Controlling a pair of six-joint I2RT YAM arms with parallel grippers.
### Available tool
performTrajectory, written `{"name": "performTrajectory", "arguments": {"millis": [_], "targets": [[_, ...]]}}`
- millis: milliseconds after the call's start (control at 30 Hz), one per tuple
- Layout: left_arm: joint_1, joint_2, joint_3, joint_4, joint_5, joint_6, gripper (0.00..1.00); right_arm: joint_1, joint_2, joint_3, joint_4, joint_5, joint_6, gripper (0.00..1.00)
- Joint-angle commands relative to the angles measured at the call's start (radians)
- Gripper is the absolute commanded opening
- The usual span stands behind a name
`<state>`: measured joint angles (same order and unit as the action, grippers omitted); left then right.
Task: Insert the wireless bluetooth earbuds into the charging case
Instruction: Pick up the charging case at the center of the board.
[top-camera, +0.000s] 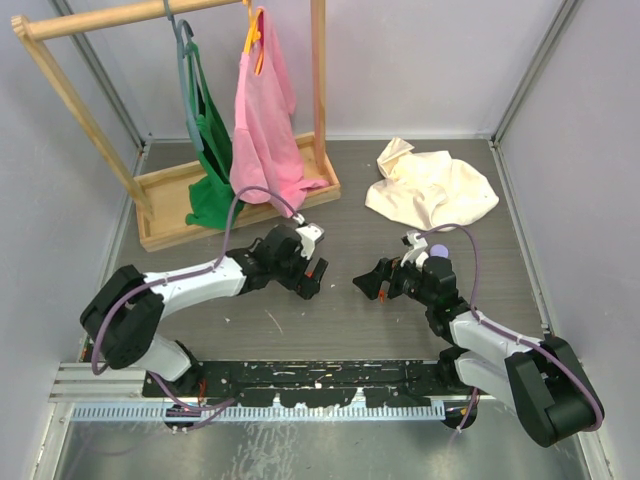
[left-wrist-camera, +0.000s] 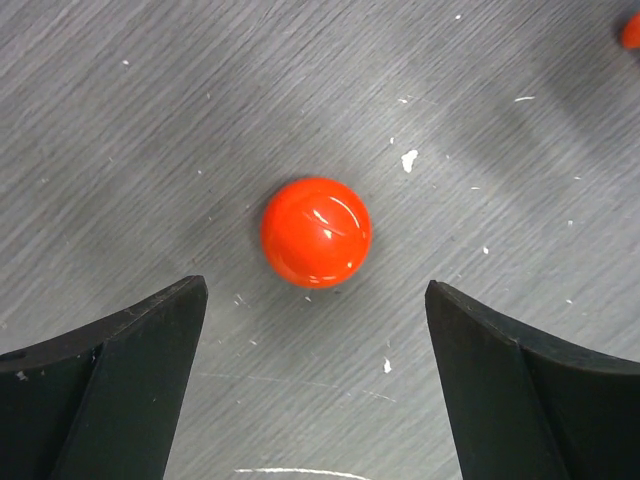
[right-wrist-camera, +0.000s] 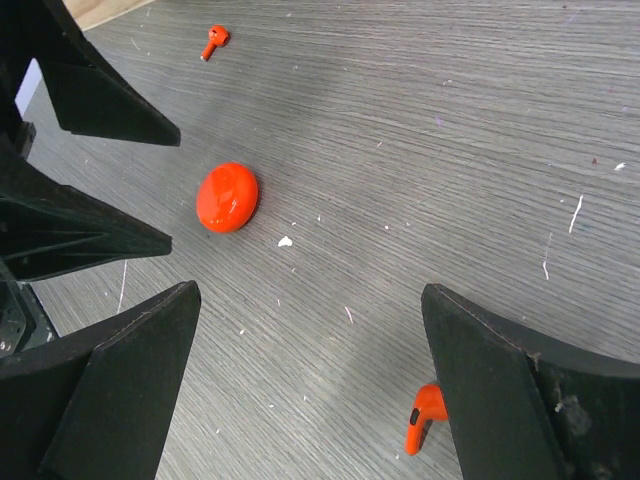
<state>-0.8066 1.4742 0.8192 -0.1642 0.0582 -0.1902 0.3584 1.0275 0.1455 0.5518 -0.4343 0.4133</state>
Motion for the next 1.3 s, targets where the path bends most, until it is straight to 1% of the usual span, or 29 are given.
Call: {"name": "performTrajectory", "arguments": {"millis": [0,267,367,400,533,767,933,1067,1133,1167,1267], "targets": [[-0.007,0.058,0.07,0.02,-0.029,0.125,0.92,0.007,-0.015,0.025,0.046,0.003,-0.022,0.98],[-0.009,0.113,0.109,-0.008,0.021,0.328,0.92,0.008,-0.014,0.025,0.048,-0.005,-0.023,0.97],[-0.008,0.144,0.114,-0.003,0.043,0.369,0.88,0.009,-0.015,0.024,0.049,-0.006,-0.022,0.97],[-0.008,0.153,0.122,-0.01,0.05,0.376,0.85,0.009,-0.016,0.022,0.05,-0.005,-0.022,0.97],[-0.008,0.191,0.164,-0.077,0.067,0.389,0.8,0.009,-0.015,0.023,0.05,-0.007,-0.022,0.96],[-0.008,0.227,0.166,-0.076,0.099,0.402,0.74,0.009,-0.009,0.025,0.052,-0.012,-0.022,0.96],[-0.009,0.244,0.18,-0.101,0.109,0.398,0.64,0.01,-0.01,0.026,0.051,-0.012,-0.022,0.96],[-0.009,0.235,0.175,-0.086,0.127,0.384,0.59,0.011,-0.01,0.027,0.05,-0.014,-0.02,0.96],[-0.008,0.228,0.167,-0.074,0.128,0.381,0.51,0.011,-0.007,0.028,0.047,-0.014,-0.018,0.96],[-0.009,0.225,0.163,-0.071,0.13,0.378,0.5,0.012,-0.005,0.029,0.047,-0.015,-0.016,0.96],[-0.009,0.212,0.148,-0.053,0.137,0.364,0.49,0.012,-0.001,0.036,0.039,-0.019,-0.01,0.96]]}}
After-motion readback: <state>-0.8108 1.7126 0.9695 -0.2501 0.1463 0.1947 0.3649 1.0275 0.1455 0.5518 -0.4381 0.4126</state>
